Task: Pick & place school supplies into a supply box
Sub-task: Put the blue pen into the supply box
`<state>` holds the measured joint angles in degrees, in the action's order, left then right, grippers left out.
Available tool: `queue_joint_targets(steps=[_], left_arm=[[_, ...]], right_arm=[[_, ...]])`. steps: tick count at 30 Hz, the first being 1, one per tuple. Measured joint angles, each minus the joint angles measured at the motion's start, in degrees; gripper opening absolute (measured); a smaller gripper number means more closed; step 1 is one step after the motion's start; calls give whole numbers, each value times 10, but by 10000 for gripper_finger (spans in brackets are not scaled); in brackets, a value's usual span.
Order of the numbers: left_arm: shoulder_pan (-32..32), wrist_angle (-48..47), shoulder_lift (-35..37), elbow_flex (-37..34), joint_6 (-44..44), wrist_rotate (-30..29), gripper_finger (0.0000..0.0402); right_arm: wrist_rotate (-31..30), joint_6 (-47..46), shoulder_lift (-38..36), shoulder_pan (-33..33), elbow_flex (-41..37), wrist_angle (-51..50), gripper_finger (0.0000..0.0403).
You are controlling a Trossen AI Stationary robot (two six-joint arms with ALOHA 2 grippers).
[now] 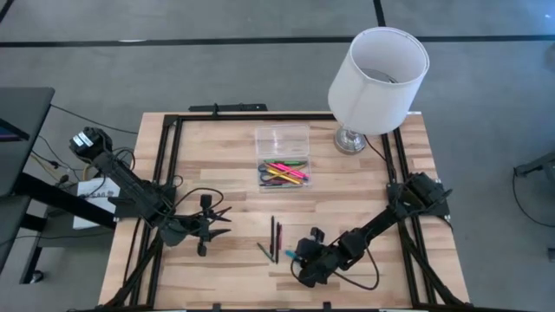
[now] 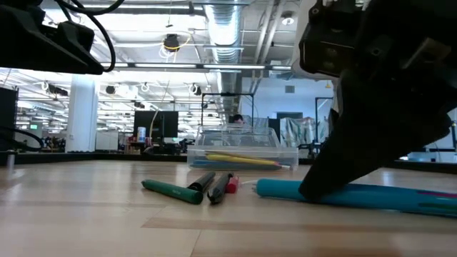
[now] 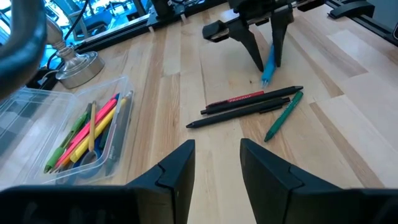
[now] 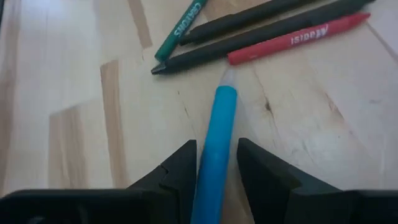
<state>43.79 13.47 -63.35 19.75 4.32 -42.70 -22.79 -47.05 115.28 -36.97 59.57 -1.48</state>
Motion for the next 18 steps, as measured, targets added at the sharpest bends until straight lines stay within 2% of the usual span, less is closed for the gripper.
queue_joint_targets(steps=[8,18], left_arm=[[0,0,0,0,0,0,123],[0,-6,0,0,11,4,123]], right_arm=[[17,55,1,0,0,-17,108],[32,55,-9,-1,2,-78,107]])
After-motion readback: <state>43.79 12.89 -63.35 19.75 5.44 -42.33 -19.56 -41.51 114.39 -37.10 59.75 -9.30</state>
